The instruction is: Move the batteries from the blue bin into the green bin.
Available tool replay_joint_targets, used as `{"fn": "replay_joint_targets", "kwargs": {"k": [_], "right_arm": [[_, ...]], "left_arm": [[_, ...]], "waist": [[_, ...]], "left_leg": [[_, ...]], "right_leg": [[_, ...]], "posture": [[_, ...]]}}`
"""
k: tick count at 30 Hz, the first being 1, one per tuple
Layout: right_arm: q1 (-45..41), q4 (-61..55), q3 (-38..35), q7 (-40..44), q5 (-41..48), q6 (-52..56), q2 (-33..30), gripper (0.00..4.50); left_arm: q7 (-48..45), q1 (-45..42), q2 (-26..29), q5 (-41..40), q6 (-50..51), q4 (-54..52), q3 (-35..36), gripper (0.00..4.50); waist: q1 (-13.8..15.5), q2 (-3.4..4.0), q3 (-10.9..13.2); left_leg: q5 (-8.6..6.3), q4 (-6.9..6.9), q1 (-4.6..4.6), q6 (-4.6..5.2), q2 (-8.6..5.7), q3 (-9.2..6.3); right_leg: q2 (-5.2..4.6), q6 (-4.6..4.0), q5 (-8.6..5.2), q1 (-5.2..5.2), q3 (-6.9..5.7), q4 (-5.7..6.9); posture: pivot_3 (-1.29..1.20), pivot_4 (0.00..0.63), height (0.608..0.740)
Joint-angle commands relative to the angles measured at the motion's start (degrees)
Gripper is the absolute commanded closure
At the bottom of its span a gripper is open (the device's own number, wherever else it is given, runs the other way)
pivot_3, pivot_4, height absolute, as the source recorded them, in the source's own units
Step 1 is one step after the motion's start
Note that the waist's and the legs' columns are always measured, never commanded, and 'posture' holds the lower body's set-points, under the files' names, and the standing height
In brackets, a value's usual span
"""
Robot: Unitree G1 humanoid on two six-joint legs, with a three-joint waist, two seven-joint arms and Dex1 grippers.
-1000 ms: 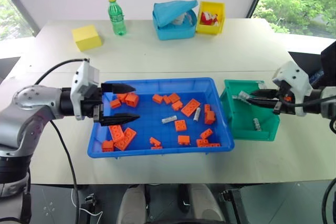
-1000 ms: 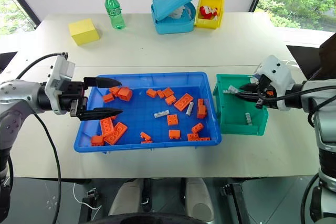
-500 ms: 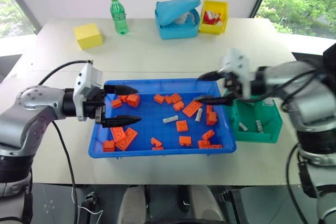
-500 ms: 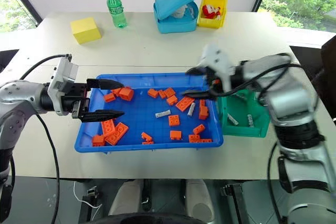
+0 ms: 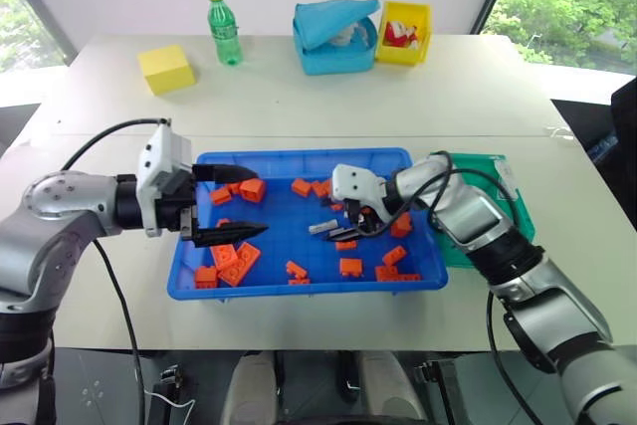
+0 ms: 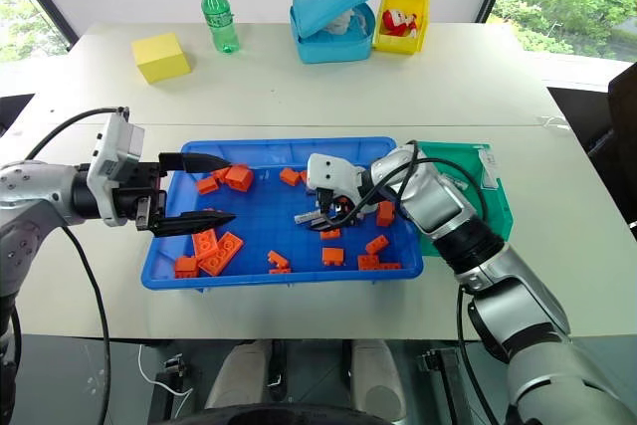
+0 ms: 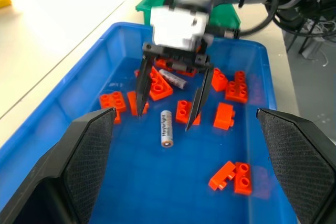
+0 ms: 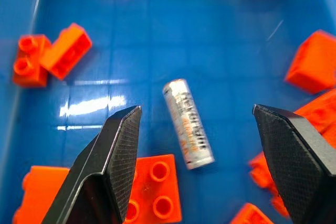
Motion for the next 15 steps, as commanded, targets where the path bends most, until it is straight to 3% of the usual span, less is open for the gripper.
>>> {"fn": "replay_joint_targets", "kwargs": {"k": [1, 3, 8, 15], "right_arm": [[0.3, 1.2, 1.0, -0.4, -2.1, -3.3, 1.3, 1.27], [0.5, 1.5, 0.9, -0.3, -2.7, -3.8, 1.7, 1.95], [-0.1, -3.1, -2.8, 0.3, 0.0, 1.0, 1.7, 4.44], [-4.5, -15.5, -21.1, -1.2, 11.6, 20.7, -6.1, 4.44]], "left_arm": [[0.6, -0.3, 1.0, -1.2, 0.1, -1.9, 2.7, 0.0], [0.8, -0.7, 1.0, -1.4, 0.3, -1.9, 2.7, 0.0], [0.3, -2.4, 0.8, -0.9, -0.2, -0.6, 1.7, 0.0], [-1.2, -4.9, -0.6, 0.4, -1.5, 2.1, -0.9, 0.0]], "waist": [[0.0, 0.0, 0.0], [0.0, 0.0, 0.0], [0.1, 0.0, 0.0], [0.5, 0.01, 0.0]], "left_leg": [[0.0, 0.0, 0.0, 0.0, 0.0, 0.0], [0.0, 0.0, 0.0, 0.0, 0.0, 0.01], [0.0, 0.01, 0.01, 0.0, -0.01, 0.01], [0.0, 0.01, 0.0, 0.0, -0.02, 0.01]], "right_leg": [[0.0, 0.0, 0.0, 0.0, 0.0, 0.0], [-0.01, 0.0, 0.0, 0.01, 0.01, 0.0], [-0.02, 0.0, 0.0, 0.02, 0.0, 0.0], [-0.05, 0.01, 0.01, 0.03, -0.01, -0.01]], "posture": [[0.0, 0.15, 0.736], [0.0, 0.15, 0.736], [0.0, 0.15, 0.736], [0.0, 0.15, 0.736]]}}
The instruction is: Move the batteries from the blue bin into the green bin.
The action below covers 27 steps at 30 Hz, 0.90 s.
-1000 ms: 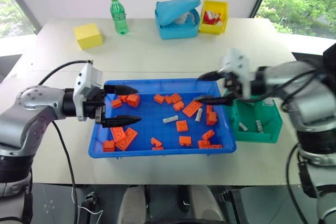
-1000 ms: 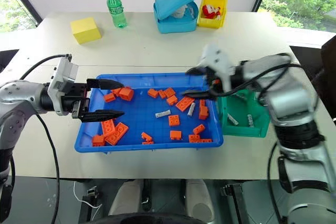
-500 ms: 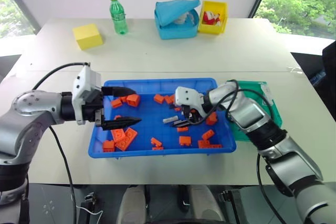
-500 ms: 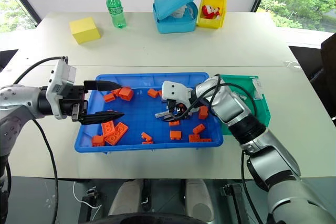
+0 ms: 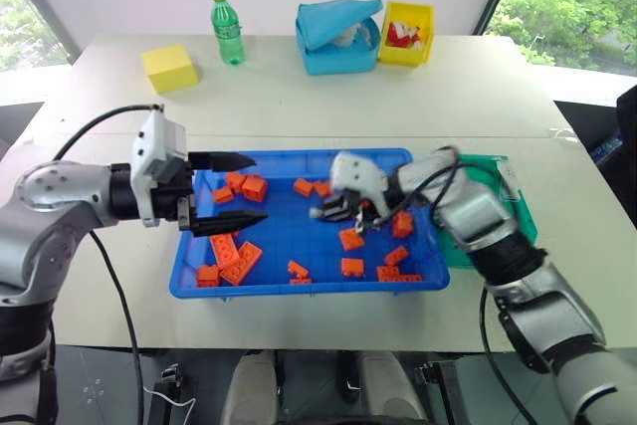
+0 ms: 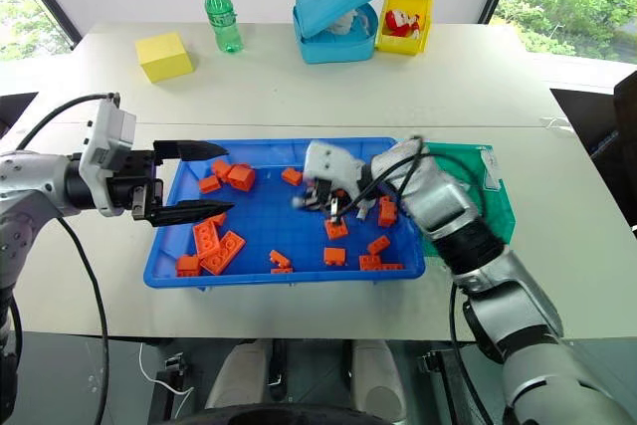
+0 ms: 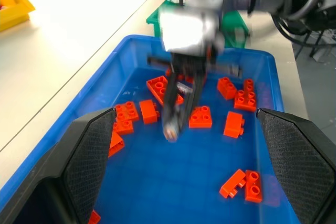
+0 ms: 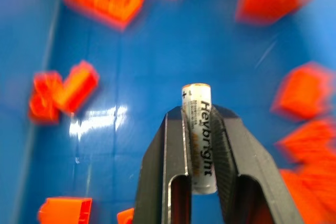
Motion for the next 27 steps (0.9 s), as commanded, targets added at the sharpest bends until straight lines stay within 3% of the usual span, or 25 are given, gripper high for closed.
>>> {"fn": "replay_joint_targets", "kwargs": {"k": [1, 7, 13, 20, 27], "right_arm": [[-3.0, -6.6, -12.6, -1.4, 6.4, 10.4, -6.4, 4.44], [7.9, -12.1, -27.3, -3.1, 11.1, 20.9, -21.4, 4.44], [22.2, -14.9, -35.0, -9.1, 11.2, 21.3, -24.6, 4.44], [22.6, -15.2, -29.8, -11.6, 10.8, 14.5, -24.9, 0.94], [13.5, -15.8, -19.0, -10.9, 13.2, 12.6, -19.8, 0.94]], "left_arm": [[-1.1, -1.3, -0.4, 0.6, -1.4, 0.9, -0.8, 0.0], [-2.7, -2.6, -1.2, 1.6, -2.6, 2.9, -2.4, 0.0], [-4.3, -4.1, -2.4, 3.0, -3.8, 4.7, -4.1, 0.0], [-5.4, -6.0, -3.3, 3.8, -4.4, 6.0, -5.3, 0.0], [-5.2, -5.9, -4.4, 4.6, -4.7, 5.6, -5.9, 0.0]], "waist": [[0.1, 0.0, 0.0], [0.8, -0.04, 0.0], [0.1, -0.03, 0.0], [-0.4, -0.03, 0.0], [-0.4, -0.05, 0.0]], "left_leg": [[0.0, 0.0, 0.0, 0.0, -0.01, 0.0], [-0.02, -0.06, 0.0, 0.03, -0.01, -0.01], [-0.03, -0.06, 0.06, 0.04, 0.0, 0.02], [-0.02, -0.03, 0.08, 0.04, -0.01, -0.01], [-0.02, -0.04, 0.08, 0.04, 0.0, -0.05]], "right_leg": [[-0.01, 0.0, 0.0, 0.0, 0.0, -0.01], [-0.01, -0.1, -0.08, 0.01, -0.02, -0.1], [0.03, -0.07, -0.06, 0.01, 0.05, -0.06], [0.05, 0.0, -0.03, 0.02, 0.07, -0.03], [0.06, 0.0, -0.03, 0.02, 0.05, -0.04]], "posture": [[0.0, 0.15, 0.736], [0.0, 0.15, 0.736], [0.0, 0.15, 0.736], [0.0, 0.15, 0.736], [0.0, 0.15, 0.736]]}}
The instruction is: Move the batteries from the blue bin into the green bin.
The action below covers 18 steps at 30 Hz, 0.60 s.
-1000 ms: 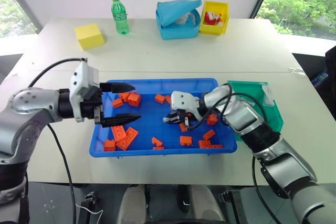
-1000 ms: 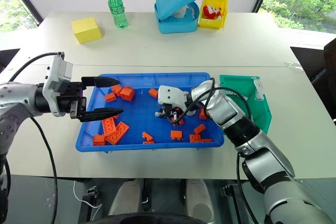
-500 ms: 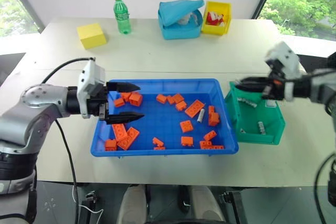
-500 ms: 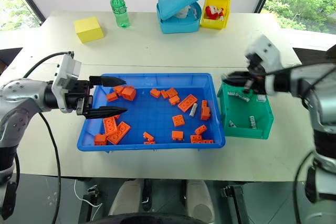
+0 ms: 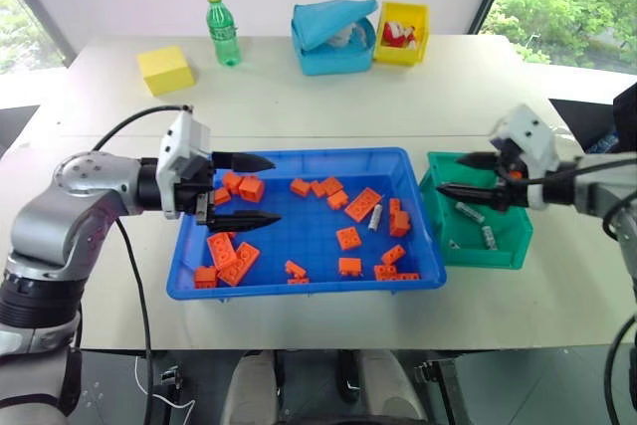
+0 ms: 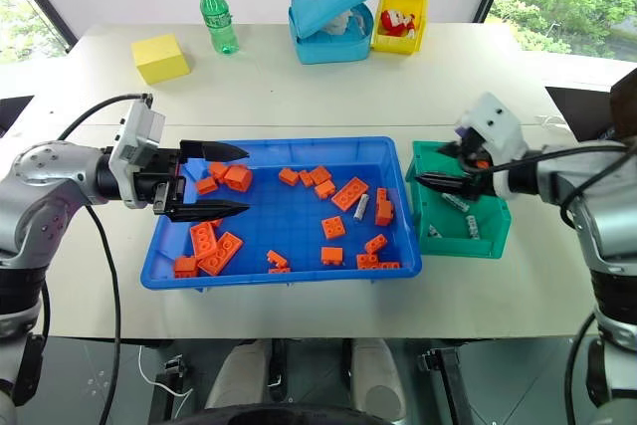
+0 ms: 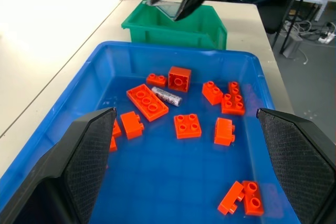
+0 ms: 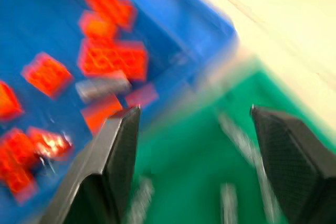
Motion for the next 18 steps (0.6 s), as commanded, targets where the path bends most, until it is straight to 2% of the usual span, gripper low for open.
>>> {"fn": "replay_joint_targets", "kwargs": {"k": [1, 2, 4, 7, 18], "right_arm": [[-2.8, -2.0, 5.4, -0.4, 0.4, -1.4, 2.8, 0.94], [-3.3, -2.0, 6.8, -0.5, 0.3, -1.3, 3.5, 0.94], [-3.4, -1.5, 10.3, -1.3, -1.5, -2.4, 4.6, 0.07], [-2.8, -0.1, 16.2, -3.3, -5.9, -4.4, 5.7, 0.03], [-3.6, 1.4, 24.7, -4.7, -10.8, -3.1, 8.9, 0.03]], "left_arm": [[0.5, -0.4, -0.4, -0.2, -0.7, -1.5, 0.5, 0.0], [0.7, -0.3, -0.4, -0.3, -0.5, -1.9, 0.6, 0.0], [1.2, 0.1, -0.4, -0.6, -0.2, -2.5, 1.1, 0.0], [1.8, 1.2, 0.1, -0.9, 0.0, -3.4, 2.0, 0.0], [3.7, 4.2, 1.5, -2.1, 1.2, -5.8, 4.7, 0.0]], "waist": [[0.1, -0.01, 0.0], [0.1, -0.02, 0.0], [0.3, -0.02, 0.0], [0.3, -0.03, 0.0], [0.2, -0.14, -0.1]], "left_leg": [[0.0, 0.0, 0.0, 0.0, 0.0, 0.0], [0.0, 0.0, -0.01, 0.0, 0.0, 0.01], [0.0, 0.0, -0.05, 0.0, -0.01, 0.0], [0.0, 0.02, -0.07, 0.0, -0.02, 0.03], [0.0, 0.04, -0.05, 0.0, -0.01, 0.02]], "right_leg": [[0.0, 0.0, 0.0, 0.0, 0.0, 0.0], [-0.01, 0.0, 0.0, 0.0, 0.0, 0.0], [-0.02, 0.0, 0.0, 0.0, -0.01, -0.01], [-0.05, 0.01, 0.0, 0.0, -0.01, -0.02], [-0.05, 0.0, 0.0, 0.02, -0.02, -0.01]], "posture": [[0.0, 0.15, 0.736], [0.0, 0.15, 0.736], [0.0, 0.15, 0.736], [0.0, 0.15, 0.736], [0.0, 0.15, 0.736]]}}
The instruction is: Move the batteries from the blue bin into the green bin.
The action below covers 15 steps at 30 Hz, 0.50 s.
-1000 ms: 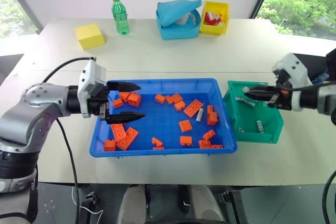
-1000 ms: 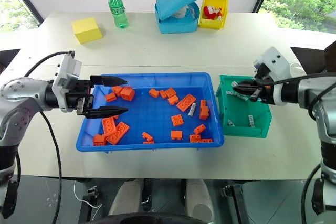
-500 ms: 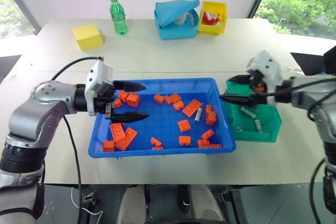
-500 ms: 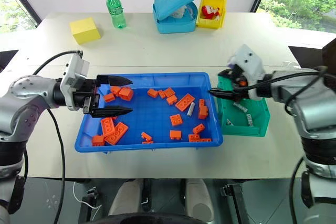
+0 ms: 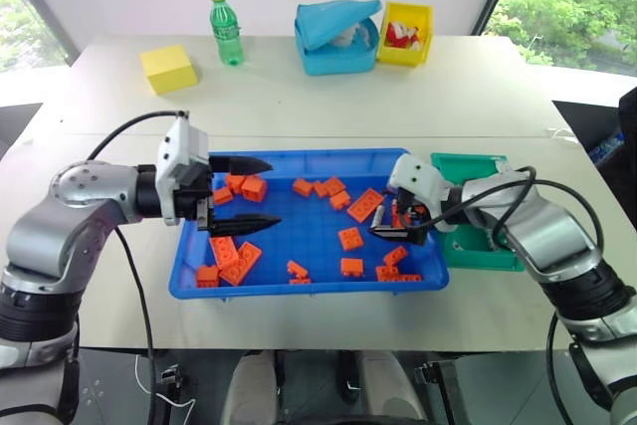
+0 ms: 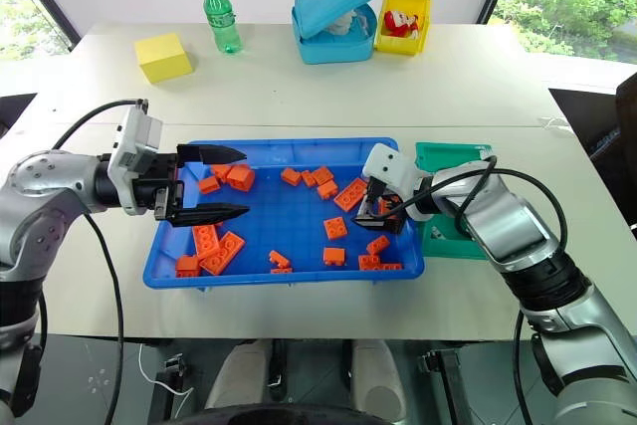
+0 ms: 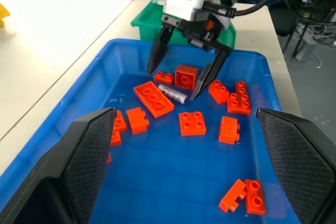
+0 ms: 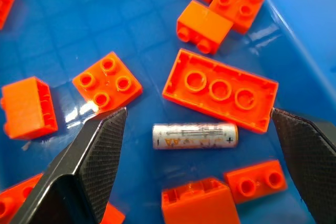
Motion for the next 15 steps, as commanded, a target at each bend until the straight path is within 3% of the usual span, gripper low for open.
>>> {"fn": "replay_joint_targets", "kwargs": {"k": [1, 8, 15], "right_arm": [[-0.5, -0.8, 1.9, -0.1, -1.1, 1.3, 1.0, 0.03], [-3.2, -0.7, 6.5, 1.9, -4.8, 0.7, 0.7, 0.03], [-13.6, -2.8, 6.0, 6.6, -1.3, 8.0, 2.0, 0.03]], "left_arm": [[0.5, 0.1, 1.1, -1.0, 0.1, -1.9, 2.3, 0.0], [0.9, -1.2, 0.9, -1.0, 0.5, -1.4, 2.0, 0.0], [-0.1, -2.7, 0.5, 0.0, -0.7, 0.7, 1.1, 0.0]], "waist": [[0.0, -0.09, -0.1], [0.0, -0.15, -0.1], [-0.2, -0.1, 0.0]], "left_leg": [[0.0, 0.0, 0.01, 0.0, 0.0, -0.01], [0.0, 0.0, 0.09, 0.0, 0.0, -0.01], [0.0, 0.01, 0.07, 0.0, 0.01, -0.01]], "right_leg": [[0.0, 0.0, 0.0, 0.0, -0.01, 0.0], [0.0, -0.14, -0.08, 0.09, -0.02, -0.01], [0.01, -0.13, -0.07, 0.06, -0.03, 0.01]], "posture": [[0.0, 0.15, 0.736], [0.0, 0.15, 0.736], [0.0, 0.15, 0.736]]}}
